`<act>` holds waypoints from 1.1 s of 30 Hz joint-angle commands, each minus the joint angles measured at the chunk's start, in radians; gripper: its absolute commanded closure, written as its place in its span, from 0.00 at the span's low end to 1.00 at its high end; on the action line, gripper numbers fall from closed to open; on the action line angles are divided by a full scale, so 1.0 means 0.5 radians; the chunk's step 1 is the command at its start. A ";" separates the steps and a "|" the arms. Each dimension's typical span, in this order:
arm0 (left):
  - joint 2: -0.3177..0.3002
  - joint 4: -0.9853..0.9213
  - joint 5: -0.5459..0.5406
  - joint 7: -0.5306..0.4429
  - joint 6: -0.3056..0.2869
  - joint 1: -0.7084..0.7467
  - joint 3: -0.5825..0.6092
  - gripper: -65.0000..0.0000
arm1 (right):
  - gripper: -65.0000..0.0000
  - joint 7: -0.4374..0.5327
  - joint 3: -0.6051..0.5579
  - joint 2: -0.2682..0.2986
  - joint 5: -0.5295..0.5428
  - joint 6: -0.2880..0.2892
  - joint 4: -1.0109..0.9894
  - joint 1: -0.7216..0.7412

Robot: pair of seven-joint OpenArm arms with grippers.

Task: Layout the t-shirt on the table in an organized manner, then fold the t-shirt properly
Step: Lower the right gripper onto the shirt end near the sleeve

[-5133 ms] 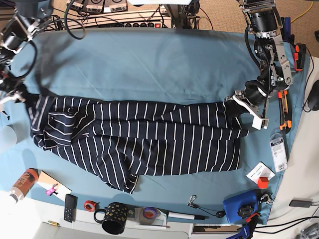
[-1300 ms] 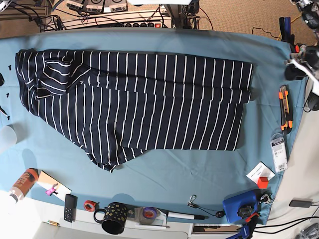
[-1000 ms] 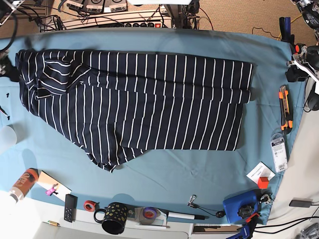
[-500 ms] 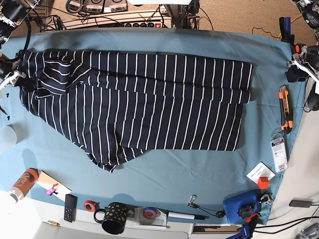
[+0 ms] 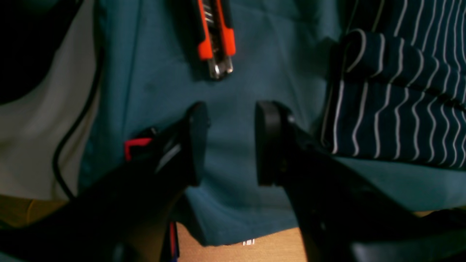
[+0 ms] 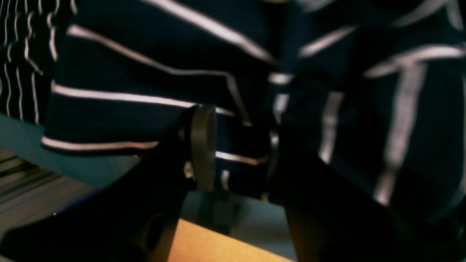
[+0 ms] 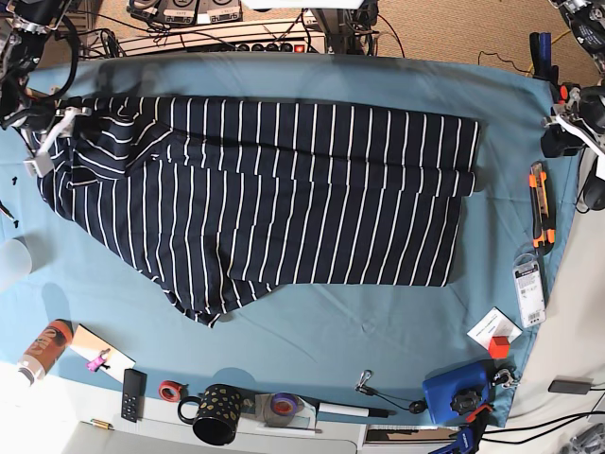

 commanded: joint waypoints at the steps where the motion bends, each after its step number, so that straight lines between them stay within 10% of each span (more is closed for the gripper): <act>1: -0.035 0.026 -0.037 -0.034 -0.002 -0.005 -0.013 0.65 | 0.71 0.032 -0.002 0.060 0.005 0.002 0.030 0.012; 7: -0.034 0.026 -0.035 -0.036 -0.001 -0.005 -0.013 0.65 | 0.73 0.032 -0.017 0.060 -0.043 0.002 0.030 0.011; 11: -0.034 0.026 -0.035 -0.037 -0.002 -0.005 -0.013 0.65 | 1.00 0.032 -0.014 0.061 -0.214 0.002 0.030 0.012; 25: -0.034 0.026 -0.036 -0.051 -0.002 -0.005 -0.013 0.65 | 1.00 0.032 0.404 0.061 -0.154 0.002 0.030 0.012; 29: -0.033 0.026 -0.036 -0.051 -0.002 -0.005 -0.013 0.65 | 0.69 0.032 0.395 0.065 -0.086 0.002 0.030 0.011; 33: -0.033 0.026 -0.035 -0.050 -0.002 -0.005 -0.013 0.65 | 0.65 0.032 0.401 0.154 0.031 0.002 0.031 0.013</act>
